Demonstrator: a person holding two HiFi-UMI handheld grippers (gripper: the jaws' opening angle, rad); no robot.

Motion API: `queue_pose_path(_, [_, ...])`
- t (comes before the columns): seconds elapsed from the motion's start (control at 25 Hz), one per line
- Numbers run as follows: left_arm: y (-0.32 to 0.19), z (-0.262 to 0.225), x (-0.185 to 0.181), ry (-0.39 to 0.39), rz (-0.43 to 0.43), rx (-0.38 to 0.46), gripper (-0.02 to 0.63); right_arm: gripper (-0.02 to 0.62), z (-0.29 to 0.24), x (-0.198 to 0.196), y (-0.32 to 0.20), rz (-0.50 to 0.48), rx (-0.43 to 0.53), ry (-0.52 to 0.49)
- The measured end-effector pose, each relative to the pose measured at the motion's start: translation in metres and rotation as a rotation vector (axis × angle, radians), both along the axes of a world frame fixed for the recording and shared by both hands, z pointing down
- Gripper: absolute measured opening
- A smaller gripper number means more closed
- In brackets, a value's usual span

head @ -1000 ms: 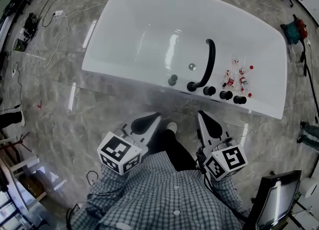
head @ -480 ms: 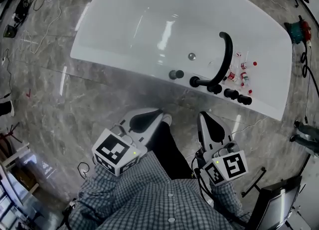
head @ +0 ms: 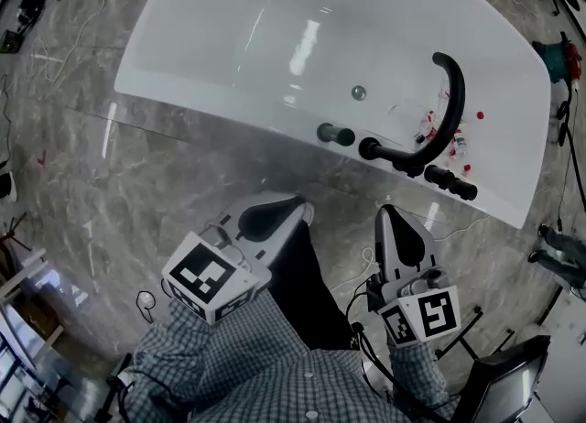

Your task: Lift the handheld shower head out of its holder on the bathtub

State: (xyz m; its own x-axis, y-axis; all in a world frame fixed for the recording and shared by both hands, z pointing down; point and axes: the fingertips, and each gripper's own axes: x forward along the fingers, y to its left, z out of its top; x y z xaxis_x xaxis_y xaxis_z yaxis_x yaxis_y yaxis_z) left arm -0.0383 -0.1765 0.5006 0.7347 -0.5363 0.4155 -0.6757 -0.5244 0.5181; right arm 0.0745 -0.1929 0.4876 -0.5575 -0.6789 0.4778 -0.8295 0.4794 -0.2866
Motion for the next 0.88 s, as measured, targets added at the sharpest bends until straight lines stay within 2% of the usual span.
queue_pose_path(0.28, [-0.024, 0.039, -0.015, -0.049, -0.041, 0.027, 0.009, 0.015, 0.039, -0.015, -0.01, -0.017, -0.005, 0.022])
queue_pose_path(0.6, [-0.044, 0.089, -0.016, -0.098, 0.006, 0.051, 0.009, 0.015, 0.087, -0.022, -0.02, -0.019, -0.019, 0.032])
queue_pose_path(0.88, [-0.054, 0.122, -0.018, -0.109, 0.043, 0.047, 0.009, 0.015, 0.114, -0.021, -0.023, 0.013, -0.042, 0.037])
